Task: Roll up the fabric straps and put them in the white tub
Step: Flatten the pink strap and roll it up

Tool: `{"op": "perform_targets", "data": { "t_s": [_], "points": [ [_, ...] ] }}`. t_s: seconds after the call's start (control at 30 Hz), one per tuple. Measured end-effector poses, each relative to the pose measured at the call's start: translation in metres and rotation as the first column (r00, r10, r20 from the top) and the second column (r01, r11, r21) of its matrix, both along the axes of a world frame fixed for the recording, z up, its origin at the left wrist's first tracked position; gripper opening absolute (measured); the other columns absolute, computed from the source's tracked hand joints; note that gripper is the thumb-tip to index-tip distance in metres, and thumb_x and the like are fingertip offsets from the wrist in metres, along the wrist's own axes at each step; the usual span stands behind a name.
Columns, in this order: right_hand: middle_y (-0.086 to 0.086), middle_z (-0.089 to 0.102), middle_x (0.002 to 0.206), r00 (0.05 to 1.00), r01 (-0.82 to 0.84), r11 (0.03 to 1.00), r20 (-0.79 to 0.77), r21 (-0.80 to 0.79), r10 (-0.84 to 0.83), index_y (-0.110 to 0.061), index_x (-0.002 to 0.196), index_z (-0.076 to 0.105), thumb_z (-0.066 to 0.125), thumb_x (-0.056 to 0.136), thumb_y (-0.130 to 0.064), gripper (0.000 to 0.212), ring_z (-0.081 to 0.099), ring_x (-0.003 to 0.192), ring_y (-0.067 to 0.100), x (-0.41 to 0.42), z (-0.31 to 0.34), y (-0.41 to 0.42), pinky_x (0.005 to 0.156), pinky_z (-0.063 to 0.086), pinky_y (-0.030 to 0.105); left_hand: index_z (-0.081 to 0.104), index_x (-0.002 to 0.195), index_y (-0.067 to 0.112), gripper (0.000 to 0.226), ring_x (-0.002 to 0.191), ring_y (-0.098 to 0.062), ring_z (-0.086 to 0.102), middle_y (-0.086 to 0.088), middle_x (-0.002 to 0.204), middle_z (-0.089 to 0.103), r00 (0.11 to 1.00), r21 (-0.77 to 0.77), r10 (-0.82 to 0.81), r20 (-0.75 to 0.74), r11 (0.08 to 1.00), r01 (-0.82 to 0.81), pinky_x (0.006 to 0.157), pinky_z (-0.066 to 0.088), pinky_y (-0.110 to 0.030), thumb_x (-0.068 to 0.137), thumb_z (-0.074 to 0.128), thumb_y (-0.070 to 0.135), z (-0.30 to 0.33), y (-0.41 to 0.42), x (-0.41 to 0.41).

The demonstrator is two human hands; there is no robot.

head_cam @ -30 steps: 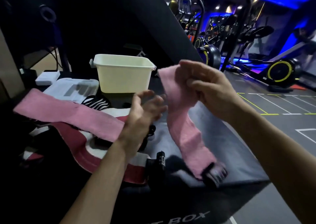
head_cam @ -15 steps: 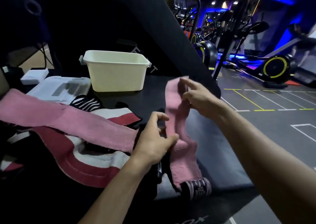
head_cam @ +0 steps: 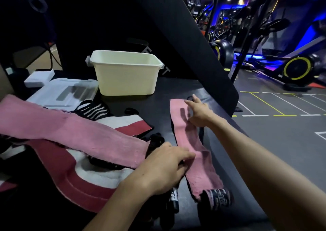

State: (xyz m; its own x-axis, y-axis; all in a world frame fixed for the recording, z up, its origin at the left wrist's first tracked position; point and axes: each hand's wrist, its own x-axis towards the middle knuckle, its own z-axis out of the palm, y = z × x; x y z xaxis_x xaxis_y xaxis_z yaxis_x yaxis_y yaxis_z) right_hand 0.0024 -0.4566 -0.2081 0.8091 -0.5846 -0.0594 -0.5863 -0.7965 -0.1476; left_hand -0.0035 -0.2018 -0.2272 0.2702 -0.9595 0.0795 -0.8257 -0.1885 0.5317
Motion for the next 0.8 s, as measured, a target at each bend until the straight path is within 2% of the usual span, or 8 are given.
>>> {"op": "perform_targets", "data": {
  "t_s": [0.13,0.23,0.3,0.4,0.47,0.53,0.67,0.8],
  "points": [
    [0.005,0.044,0.148,0.977,-0.17,0.981,0.117,-0.092,0.181,-0.027,0.144,0.051,0.065,0.092,-0.031,0.054,0.042,0.133,0.036,0.002,0.019,0.019,0.108,0.04,0.053,0.053,0.142,0.039,0.036,0.142,-0.018,0.03,0.02,0.15,0.047,0.988,0.121,-0.042,0.151,0.992,0.024,0.116,0.027,-0.039,0.109,0.038,0.041,-0.006,-0.003,0.003],
    [0.004,0.051,0.14,0.949,-0.314,0.932,-0.041,-0.181,0.312,-0.03,0.14,0.055,0.054,0.098,-0.049,0.046,0.041,0.132,0.033,-0.013,0.018,0.05,0.107,0.04,0.053,0.061,0.134,0.029,0.038,0.141,-0.018,0.039,0.009,0.14,0.058,0.979,0.131,-0.078,0.19,0.99,0.053,0.119,0.029,-0.04,0.107,0.035,0.039,-0.013,-0.008,0.005],
    [0.002,0.042,0.153,0.903,-0.402,0.902,-0.232,-0.159,0.362,-0.031,0.148,0.047,0.042,0.103,-0.051,0.049,0.036,0.141,0.029,-0.03,0.007,0.062,0.112,0.036,0.052,0.061,0.132,0.024,0.038,0.136,-0.019,0.044,0.004,0.135,0.06,0.979,0.117,-0.099,0.179,0.99,0.079,0.117,0.032,-0.041,0.107,0.035,0.035,-0.011,-0.01,0.005],
    [0.004,0.01,0.17,0.818,-0.478,0.872,-0.414,-0.104,0.399,-0.025,0.159,0.028,0.031,0.11,-0.041,0.052,0.009,0.155,0.026,-0.049,-0.008,0.051,0.122,0.017,0.049,0.051,0.148,0.032,0.041,0.145,-0.011,0.037,0.013,0.155,0.046,0.989,0.071,-0.109,0.104,0.992,0.102,0.122,0.026,-0.036,0.109,0.037,0.031,-0.008,-0.009,0.004],
    [0.002,0.001,0.17,0.843,-0.427,0.902,-0.386,-0.058,0.374,-0.021,0.162,0.021,0.027,0.112,-0.035,0.052,-0.005,0.157,0.022,-0.058,-0.01,0.04,0.125,0.002,0.04,0.045,0.152,0.036,0.044,0.149,-0.002,0.029,0.021,0.162,0.033,0.991,0.029,-0.109,0.072,0.994,0.108,0.124,0.021,-0.029,0.109,0.037,0.032,-0.005,-0.007,0.001],
    [-0.003,-0.002,0.169,0.893,-0.341,0.94,-0.306,0.015,0.329,-0.022,0.163,0.007,0.025,0.111,-0.037,0.057,-0.011,0.156,0.018,-0.064,-0.013,0.033,0.123,-0.005,0.034,0.046,0.152,0.036,0.044,0.147,0.002,0.03,0.026,0.161,0.033,0.99,0.0,-0.126,0.055,0.992,0.127,0.124,0.02,-0.027,0.109,0.037,0.031,-0.003,-0.005,-0.001],
    [-0.002,-0.012,0.17,0.943,-0.262,0.965,-0.206,0.018,0.26,-0.035,0.161,-0.005,0.02,0.109,-0.046,0.059,-0.013,0.156,0.026,-0.062,-0.03,0.026,0.125,-0.001,0.044,0.045,0.153,0.034,0.044,0.144,0.006,0.027,0.024,0.16,0.036,0.985,-0.024,-0.156,0.068,0.987,0.158,0.115,0.012,-0.011,0.11,0.037,0.03,0.001,-0.001,-0.004],
    [-0.005,-0.014,0.169,0.952,-0.279,0.96,-0.123,0.025,0.28,-0.036,0.161,-0.005,0.018,0.11,-0.045,0.057,-0.017,0.155,0.024,-0.054,-0.039,0.029,0.125,-0.005,0.048,0.054,0.147,0.029,0.041,0.141,0.0,0.036,0.016,0.154,0.049,0.982,-0.042,-0.149,0.114,0.987,0.154,0.117,0.024,-0.018,0.109,0.042,0.03,0.002,-0.001,-0.005]
  ]
}}
